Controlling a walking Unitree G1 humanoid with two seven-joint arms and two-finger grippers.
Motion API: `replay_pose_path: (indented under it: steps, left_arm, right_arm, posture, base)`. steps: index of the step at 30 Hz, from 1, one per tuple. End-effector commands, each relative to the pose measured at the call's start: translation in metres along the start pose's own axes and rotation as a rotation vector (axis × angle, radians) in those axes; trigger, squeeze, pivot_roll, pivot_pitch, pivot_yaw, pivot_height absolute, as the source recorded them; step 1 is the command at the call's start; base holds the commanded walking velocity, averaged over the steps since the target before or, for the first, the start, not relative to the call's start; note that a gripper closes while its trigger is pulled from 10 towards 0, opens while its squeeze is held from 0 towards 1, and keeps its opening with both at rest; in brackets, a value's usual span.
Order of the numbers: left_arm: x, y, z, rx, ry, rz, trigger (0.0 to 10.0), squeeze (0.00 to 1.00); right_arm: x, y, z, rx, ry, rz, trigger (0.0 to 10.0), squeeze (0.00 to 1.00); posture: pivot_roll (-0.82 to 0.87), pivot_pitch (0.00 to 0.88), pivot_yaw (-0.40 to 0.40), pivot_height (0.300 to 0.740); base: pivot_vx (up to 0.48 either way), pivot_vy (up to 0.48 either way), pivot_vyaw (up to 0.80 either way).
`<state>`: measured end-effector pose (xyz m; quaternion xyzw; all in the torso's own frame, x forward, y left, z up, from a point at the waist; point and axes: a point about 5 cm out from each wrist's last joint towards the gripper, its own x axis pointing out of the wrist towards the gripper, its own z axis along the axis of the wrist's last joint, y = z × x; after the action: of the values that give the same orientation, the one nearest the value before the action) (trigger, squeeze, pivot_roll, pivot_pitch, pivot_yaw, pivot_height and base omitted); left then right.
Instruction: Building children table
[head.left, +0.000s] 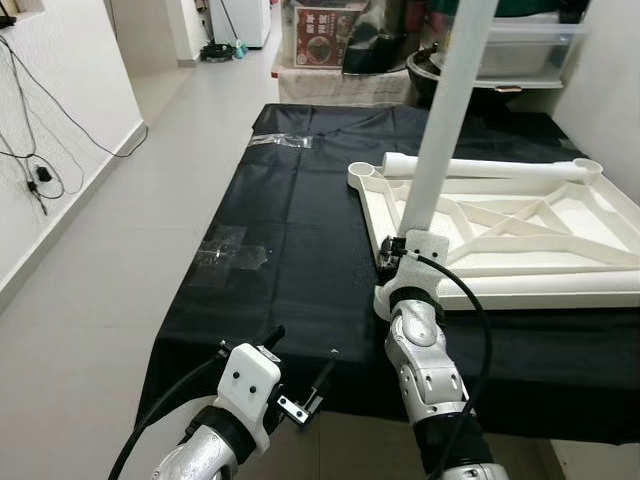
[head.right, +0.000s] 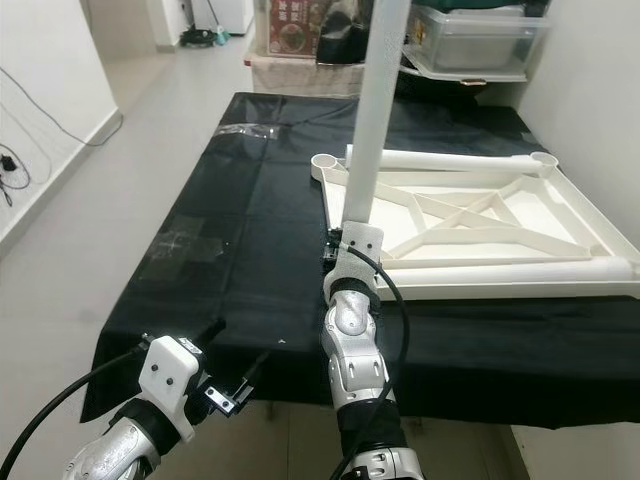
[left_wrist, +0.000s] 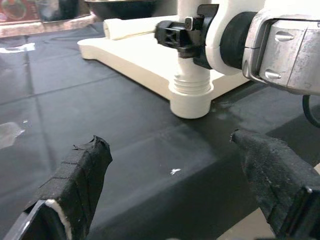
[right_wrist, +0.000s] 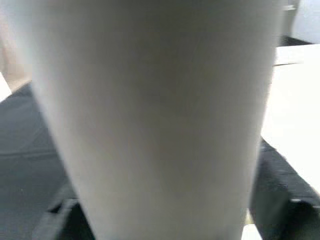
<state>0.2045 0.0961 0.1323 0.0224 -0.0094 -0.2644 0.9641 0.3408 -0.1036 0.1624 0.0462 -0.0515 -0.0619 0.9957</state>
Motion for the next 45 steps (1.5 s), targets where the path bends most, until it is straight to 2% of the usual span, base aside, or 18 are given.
replay_pose_path:
  steps: [1,2,3,4,5,6,8,9,11,13,15,20,23,26,30,38,39,45]
  left_arm:
    - [-0.001,-0.003,0.000,0.019,-0.015,-0.025,10.0,0.00]
    - [-0.001,-0.005,0.002,0.035,-0.029,-0.041,10.0,0.00]
    - [-0.001,-0.005,0.002,0.035,-0.029,-0.041,10.0,0.00]
    - [-0.001,-0.007,0.003,0.047,-0.038,-0.053,10.0,0.00]
    - [-0.001,-0.008,0.004,0.050,-0.043,-0.056,10.0,0.00]
    - [-0.001,-0.008,0.004,0.050,-0.043,-0.056,10.0,0.00]
    - [0.000,-0.008,0.004,0.049,-0.050,-0.056,10.0,0.00]
    - [0.000,-0.008,0.004,0.049,-0.050,-0.056,10.0,0.00]
    - [0.000,-0.009,0.004,0.050,-0.054,-0.057,10.0,0.00]
    - [0.000,-0.009,0.004,0.050,-0.055,-0.056,10.0,0.00]
    - [0.000,-0.009,0.004,0.050,-0.055,-0.056,10.0,0.00]
    - [-0.001,-0.009,0.004,0.053,-0.058,-0.049,10.0,0.00]
    - [-0.002,-0.010,0.004,0.057,-0.060,-0.044,10.0,0.00]
    - [-0.002,-0.010,0.004,0.058,-0.061,-0.043,10.0,0.00]
    - [-0.003,-0.010,0.003,0.057,-0.059,-0.044,10.0,0.00]
    - [-0.003,-0.010,0.002,0.056,-0.057,-0.046,10.0,0.00]
    - [-0.003,-0.010,0.002,0.056,-0.056,-0.048,10.0,0.00]
    - [-0.003,-0.010,0.002,0.056,-0.054,-0.049,10.0,0.00]
  right_arm:
    - [-0.015,0.043,-0.008,0.131,0.043,0.162,10.0,1.00]
    - [-0.015,0.048,-0.008,0.162,0.052,0.315,10.0,0.00]
    - [-0.015,0.048,-0.008,0.162,0.052,0.315,10.0,0.00]
    - [-0.016,0.051,-0.009,0.187,0.063,0.411,10.0,0.00]
    - [-0.017,0.051,-0.010,0.187,0.082,0.573,10.0,0.00]
    - [-0.017,0.051,-0.010,0.187,0.082,0.573,10.0,0.00]
    - [-0.020,0.042,-0.018,0.127,0.164,0.865,10.0,0.00]
    - [-0.020,0.042,-0.018,0.127,0.164,0.865,10.0,0.00]
    - [-0.022,0.030,-0.024,0.039,0.266,1.085,10.0,0.00]
    - [-0.022,0.026,-0.024,0.005,0.292,1.145,10.0,0.00]
    - [-0.022,0.026,-0.024,0.005,0.292,1.145,10.0,0.00]
    - [-0.012,0.019,-0.022,-0.122,0.347,1.310,10.0,0.00]
    - [0.001,0.025,-0.014,-0.152,0.321,1.304,10.0,0.00]
    - [0.006,0.030,-0.008,-0.138,0.293,1.295,10.0,0.00]
    - [0.013,0.037,0.011,-0.051,0.220,1.340,10.0,0.00]
    - [0.016,0.037,0.016,-0.031,0.208,1.343,10.0,0.00]
    - [0.013,0.034,0.011,-0.034,0.223,1.390,0.0,0.00]
    - [0.009,0.033,0.003,-0.035,0.240,1.429,0.0,0.00]
  posture:
    - [0.13,0.110,-0.019,0.740]
    - [0.13,0.110,-0.020,0.740]
    - [0.13,0.110,-0.020,0.740]
    - [0.13,0.107,-0.020,0.740]
    - [0.13,0.104,-0.021,0.740]
    - [0.13,0.104,-0.021,0.740]
    - [0.13,0.099,-0.021,0.740]
    - [0.13,0.099,-0.021,0.740]
    - [0.13,0.093,-0.027,0.740]
    - [0.13,0.093,-0.027,0.740]
    - [0.13,0.093,-0.027,0.740]
    - [0.14,0.086,-0.035,0.740]
    - [0.15,0.085,-0.038,0.740]
    - [0.15,0.083,-0.037,0.740]
    - [0.15,0.077,-0.040,0.740]
    - [0.15,0.076,-0.040,0.740]
    - [0.15,0.079,-0.037,0.740]
    - [0.15,0.082,-0.039,0.740]
  base:
    - [0.000,0.000,0.00]
    - [0.000,0.000,0.00]
    - [0.000,0.000,0.00]
    - [0.000,0.000,0.00]
    - [0.000,0.000,0.00]
    - [0.000,0.000,0.00]
    - [0.000,0.000,0.00]
    - [0.000,0.000,0.00]
    - [0.000,0.000,0.00]
    - [0.000,0.000,0.00]
    - [0.000,0.000,0.00]
    - [0.000,0.000,0.00]
    - [0.000,0.000,0.00]
    - [0.000,0.000,0.00]
    - [0.000,0.000,0.00]
    - [0.000,0.000,0.00]
    - [0.000,0.000,0.00]
    - [0.000,0.000,0.00]
